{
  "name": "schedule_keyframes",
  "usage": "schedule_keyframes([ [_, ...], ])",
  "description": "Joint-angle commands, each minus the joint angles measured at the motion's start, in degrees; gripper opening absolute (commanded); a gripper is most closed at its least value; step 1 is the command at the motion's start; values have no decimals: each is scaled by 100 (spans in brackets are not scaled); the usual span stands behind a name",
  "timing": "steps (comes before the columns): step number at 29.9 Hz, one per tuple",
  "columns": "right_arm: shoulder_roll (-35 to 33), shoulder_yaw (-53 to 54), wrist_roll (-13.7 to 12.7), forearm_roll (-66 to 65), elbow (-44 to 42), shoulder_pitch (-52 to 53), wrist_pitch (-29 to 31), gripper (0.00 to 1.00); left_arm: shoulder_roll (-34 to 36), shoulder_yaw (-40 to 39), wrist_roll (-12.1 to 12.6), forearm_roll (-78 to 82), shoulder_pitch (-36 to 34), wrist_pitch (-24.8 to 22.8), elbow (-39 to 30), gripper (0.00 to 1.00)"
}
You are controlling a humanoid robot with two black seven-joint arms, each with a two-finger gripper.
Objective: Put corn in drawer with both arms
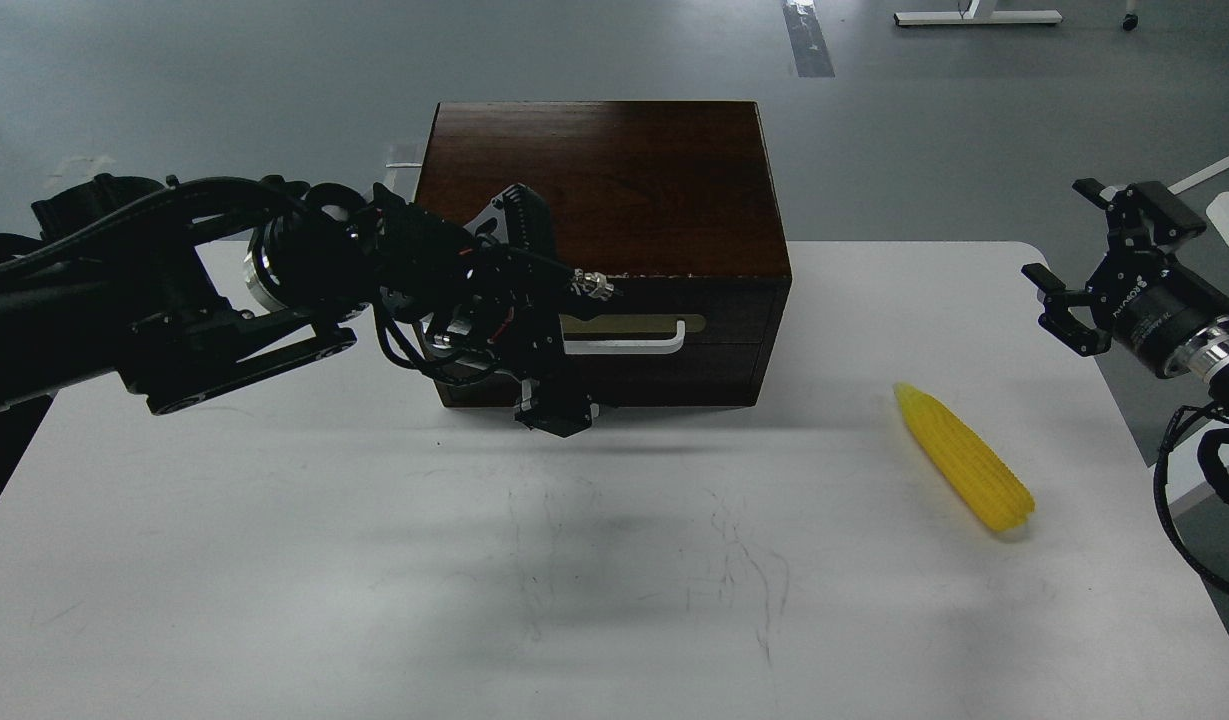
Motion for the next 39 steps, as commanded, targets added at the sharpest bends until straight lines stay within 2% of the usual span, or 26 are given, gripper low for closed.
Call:
schedule_keyframes([
  [1, 0, 0, 0, 1, 0, -16, 0, 100, 13, 14, 0, 0, 59, -2, 3, 98],
  [31, 0, 0, 0, 1, 0, -33, 0, 100, -171, 277, 0, 0, -11, -2, 12, 98],
  [34, 9, 0, 0, 1, 0, -33, 0, 100, -180, 611, 0, 0, -178, -2, 3, 98],
  [39, 9, 0, 0, 1, -9, -33, 0, 100, -198, 735, 0, 0, -231, -2, -76, 98],
])
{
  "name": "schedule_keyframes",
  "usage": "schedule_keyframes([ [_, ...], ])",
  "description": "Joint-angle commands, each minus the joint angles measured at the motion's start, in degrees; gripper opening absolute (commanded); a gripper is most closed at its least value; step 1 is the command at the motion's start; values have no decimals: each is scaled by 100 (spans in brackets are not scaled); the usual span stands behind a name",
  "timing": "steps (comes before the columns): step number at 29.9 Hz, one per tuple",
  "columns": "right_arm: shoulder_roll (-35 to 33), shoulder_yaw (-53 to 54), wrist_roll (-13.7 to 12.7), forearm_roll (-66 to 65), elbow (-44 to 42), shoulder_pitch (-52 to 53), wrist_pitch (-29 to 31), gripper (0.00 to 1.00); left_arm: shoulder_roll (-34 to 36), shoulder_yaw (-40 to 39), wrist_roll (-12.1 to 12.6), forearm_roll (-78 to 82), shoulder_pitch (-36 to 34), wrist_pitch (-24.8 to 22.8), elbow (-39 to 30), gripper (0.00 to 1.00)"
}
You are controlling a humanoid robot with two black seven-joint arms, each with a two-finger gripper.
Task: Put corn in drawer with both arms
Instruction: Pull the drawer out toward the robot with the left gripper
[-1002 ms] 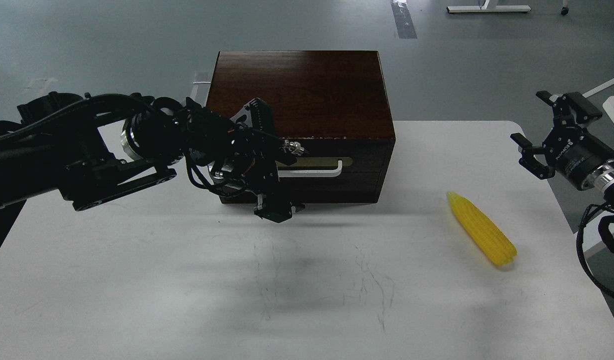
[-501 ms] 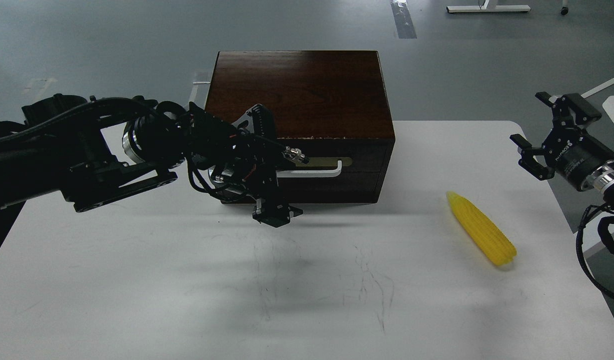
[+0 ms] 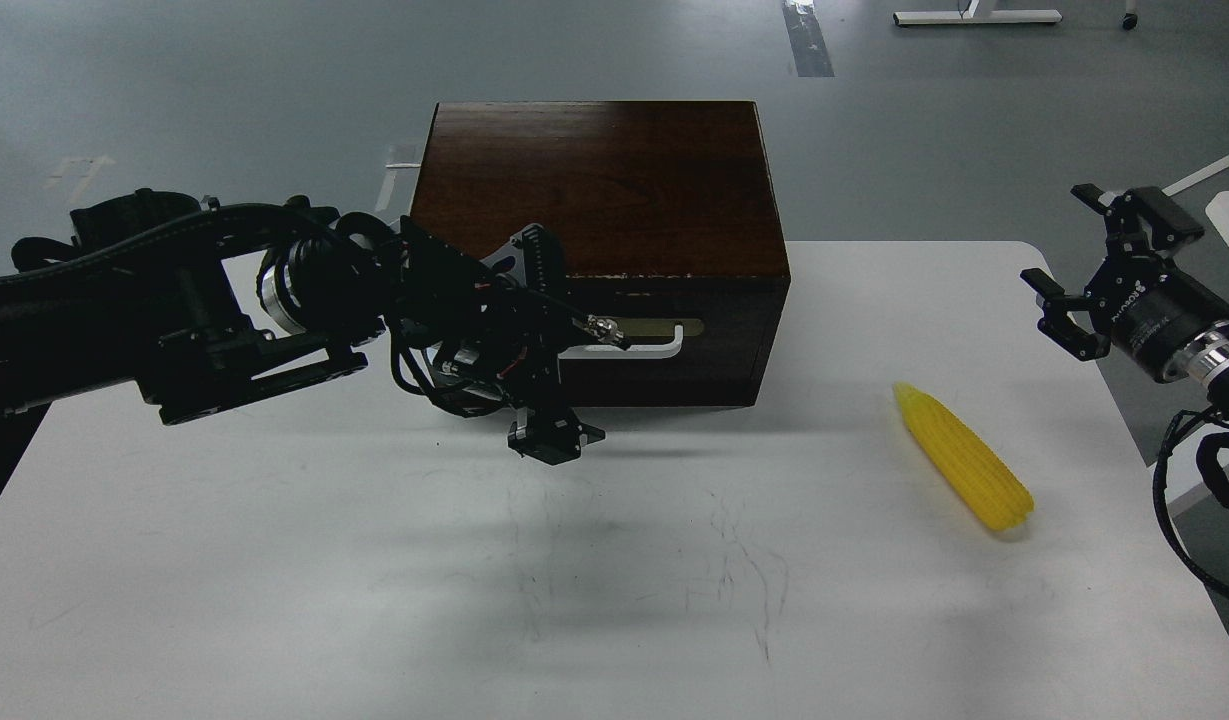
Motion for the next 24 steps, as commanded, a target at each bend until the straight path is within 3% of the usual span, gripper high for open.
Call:
schedule_keyframes([
  [1, 1, 0, 0, 0, -7, 0, 0, 100, -17, 43, -2, -1, -27, 0, -54, 98],
  [9, 1, 0, 0, 0, -7, -1, 0, 100, -105, 52, -2, -1, -167, 0, -397, 98],
  [24, 1, 0, 0, 0, -78, 0, 0, 100, 379, 263, -2, -1, -185, -35, -1355, 98],
])
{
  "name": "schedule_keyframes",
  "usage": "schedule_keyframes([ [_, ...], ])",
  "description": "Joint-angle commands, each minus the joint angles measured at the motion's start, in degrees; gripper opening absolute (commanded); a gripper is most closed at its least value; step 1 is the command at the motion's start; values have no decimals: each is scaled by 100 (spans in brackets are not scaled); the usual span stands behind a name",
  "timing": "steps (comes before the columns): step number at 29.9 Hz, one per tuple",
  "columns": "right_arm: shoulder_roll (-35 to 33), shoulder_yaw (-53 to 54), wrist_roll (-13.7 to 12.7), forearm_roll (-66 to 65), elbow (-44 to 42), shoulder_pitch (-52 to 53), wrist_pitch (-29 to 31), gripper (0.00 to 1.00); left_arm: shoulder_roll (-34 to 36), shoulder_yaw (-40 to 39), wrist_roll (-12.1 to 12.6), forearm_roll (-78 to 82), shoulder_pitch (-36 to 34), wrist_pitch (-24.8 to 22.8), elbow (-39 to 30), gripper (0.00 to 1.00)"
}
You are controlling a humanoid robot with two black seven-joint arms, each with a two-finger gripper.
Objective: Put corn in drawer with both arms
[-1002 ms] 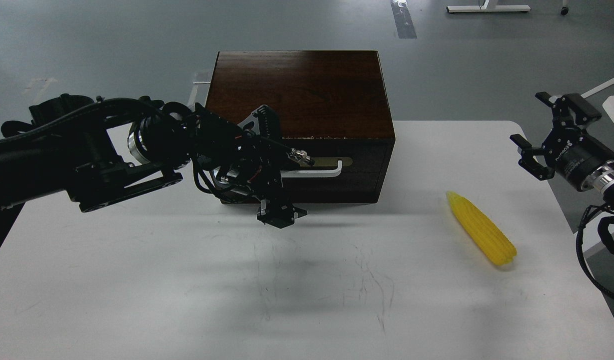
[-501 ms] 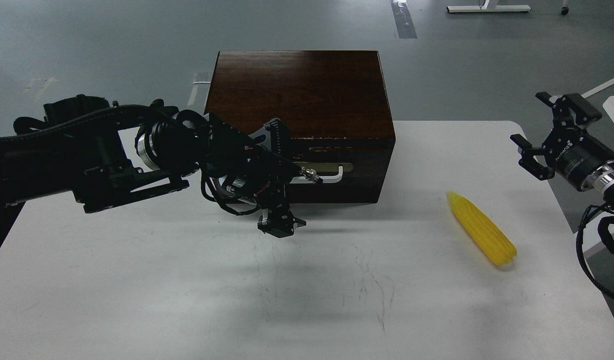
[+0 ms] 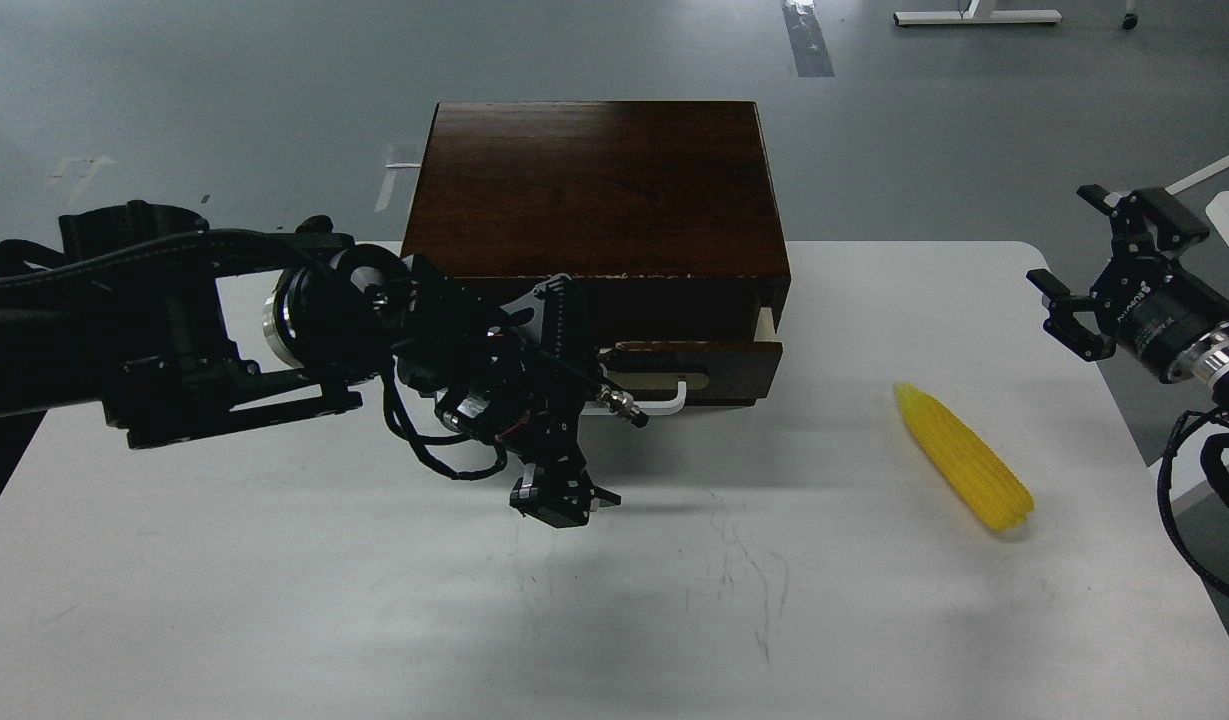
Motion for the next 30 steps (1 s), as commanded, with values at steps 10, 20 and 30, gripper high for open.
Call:
schedule_keyframes([
  [10, 0, 2, 0, 4, 1, 15, 0, 100, 301, 52, 1, 0, 48, -4, -282, 98],
  [20, -9, -7, 0, 4, 1, 15, 0, 100, 319, -10, 1, 0, -75, -13, -537, 98],
  [30, -9, -7, 0, 4, 10, 15, 0, 100, 354, -36, 1, 0, -409, -5, -661, 98],
])
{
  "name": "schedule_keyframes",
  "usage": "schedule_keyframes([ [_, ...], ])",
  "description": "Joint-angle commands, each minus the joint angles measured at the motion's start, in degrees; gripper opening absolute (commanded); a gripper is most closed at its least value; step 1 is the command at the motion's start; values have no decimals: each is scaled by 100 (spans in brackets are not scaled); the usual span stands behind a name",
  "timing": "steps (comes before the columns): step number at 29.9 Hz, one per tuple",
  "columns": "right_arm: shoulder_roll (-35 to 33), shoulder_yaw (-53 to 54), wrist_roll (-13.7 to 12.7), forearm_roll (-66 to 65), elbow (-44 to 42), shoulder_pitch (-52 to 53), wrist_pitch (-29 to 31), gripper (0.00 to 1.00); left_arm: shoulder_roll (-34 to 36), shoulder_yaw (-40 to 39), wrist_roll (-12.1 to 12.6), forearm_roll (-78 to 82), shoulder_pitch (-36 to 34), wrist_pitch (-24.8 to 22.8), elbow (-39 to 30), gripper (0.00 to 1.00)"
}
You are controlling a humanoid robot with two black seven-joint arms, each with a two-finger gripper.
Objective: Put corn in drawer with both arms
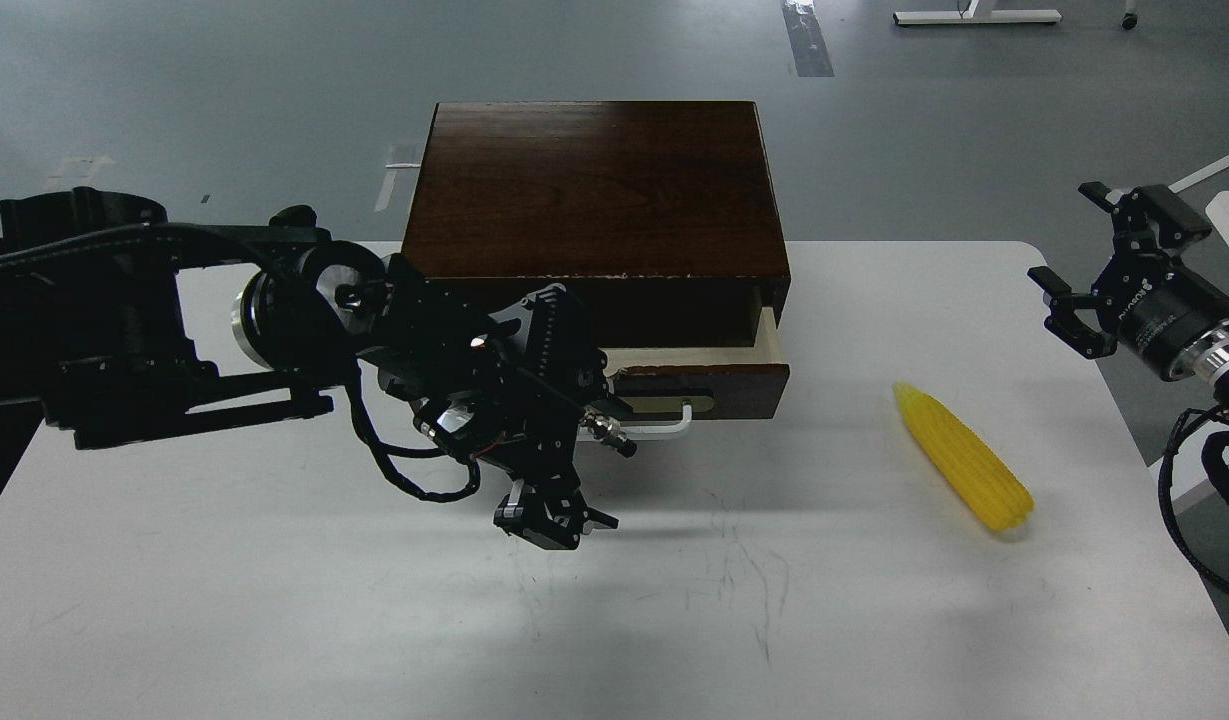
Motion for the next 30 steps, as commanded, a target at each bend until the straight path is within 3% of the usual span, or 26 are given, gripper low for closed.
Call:
schedule_keyframes([
  [1, 1, -4, 0, 0, 0, 0, 0, 100, 16, -24, 1, 2, -72, 10, -3, 98],
  [6, 1, 5, 0, 0, 0, 0, 0, 100, 165, -313, 1, -26, -248, 1, -38, 98],
  [9, -8, 5, 0, 0, 0, 0, 0, 100, 261, -568, 1, -849, -248, -25, -47, 98],
  [16, -8, 5, 0, -9, -44, 0, 0, 100, 797, -1517, 1, -4948, -161, -268, 58, 98],
  [20, -69, -4, 0, -9, -44, 0, 0, 100, 1271, -1589, 1, -7840, 111, -268, 356, 98],
  [26, -227, -31, 0, -35, -97, -8, 0, 100, 1623, -1598, 1, -10226, 770, 238, 1041, 98],
  [30, -315, -83, 0, -70, -88, -17, 0, 100, 1712, -1598, 1, -11396, 1104, 212, 1727, 98],
])
